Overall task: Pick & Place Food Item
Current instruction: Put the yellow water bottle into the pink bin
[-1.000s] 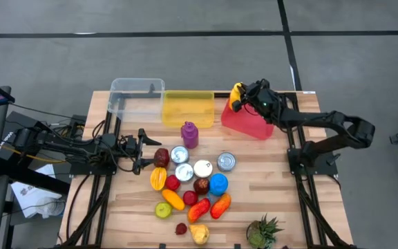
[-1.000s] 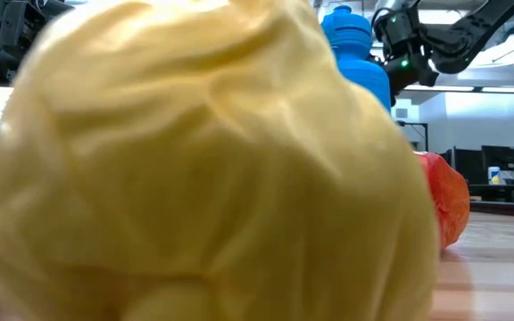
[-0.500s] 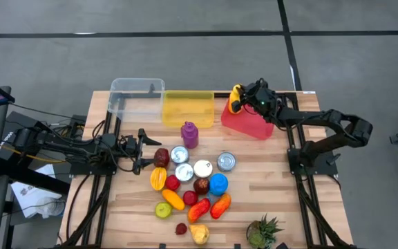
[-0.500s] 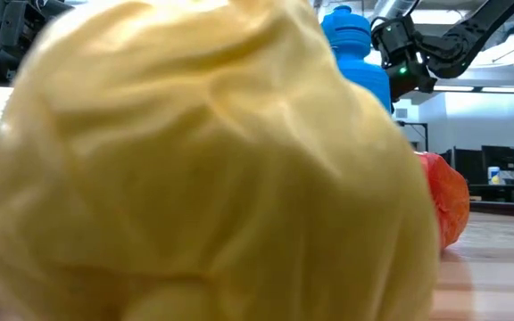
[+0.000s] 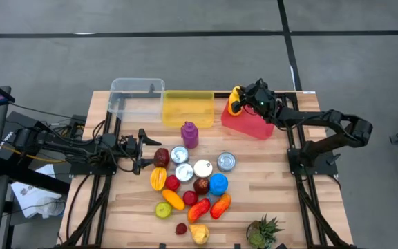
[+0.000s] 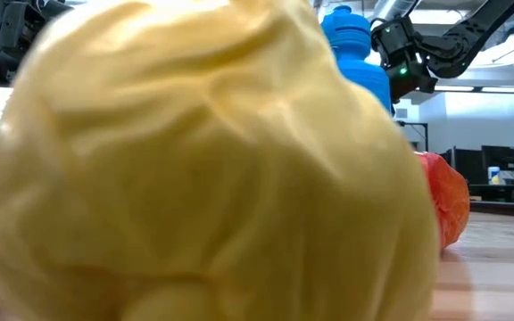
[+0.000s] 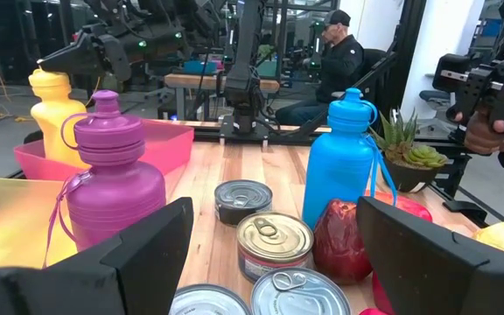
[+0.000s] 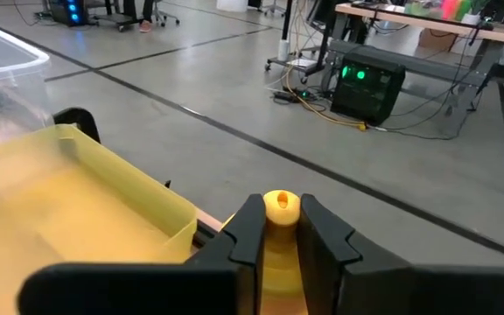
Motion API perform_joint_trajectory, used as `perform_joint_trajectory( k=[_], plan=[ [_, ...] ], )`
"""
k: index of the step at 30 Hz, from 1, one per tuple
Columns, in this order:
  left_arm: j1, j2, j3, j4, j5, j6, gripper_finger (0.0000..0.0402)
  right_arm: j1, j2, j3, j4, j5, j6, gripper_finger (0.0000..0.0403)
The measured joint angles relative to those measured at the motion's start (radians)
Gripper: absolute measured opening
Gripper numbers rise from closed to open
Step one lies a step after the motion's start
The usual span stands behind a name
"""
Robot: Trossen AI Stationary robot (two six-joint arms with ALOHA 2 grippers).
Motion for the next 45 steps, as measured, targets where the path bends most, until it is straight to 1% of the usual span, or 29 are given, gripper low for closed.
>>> perform_joint_trajectory(
  k=[8,15,19,27,32,35,45],
  plan=[
    [0.0,0.0,0.0,0.0,0.0,0.0,0.0315,0.001,0.0,0.0,-0.004,-0.001,0.002,0.0048],
    [0.0,0.0,0.0,-0.001,0.0,0.0,0.0315,0.006,-0.001,0.0,-0.02,-0.002,0.011,0.0081],
    [0.0,0.0,0.0,-0.004,0.0,0.0,0.0315,0.024,-0.001,0.0,-0.022,-0.003,0.004,0.0111],
    [0.0,0.0,0.0,-0.004,0.0,0.0,0.0315,0.039,-0.001,0.0,-0.022,0.0,0.0,0.0192],
    [0.0,0.0,0.0,-0.006,0.0,0.0,0.0315,0.039,-0.007,-0.002,-0.024,0.0,0.004,0.0226],
    [0.0,0.0,0.0,-0.009,0.0,0.0,0.0315,0.045,-0.008,-0.002,-0.019,0.001,0.007,0.0234],
    [0.0,0.0,0.0,-0.009,0.0,0.0,0.0315,0.066,-0.01,-0.002,-0.005,0.01,0.006,0.0235]
  ],
)
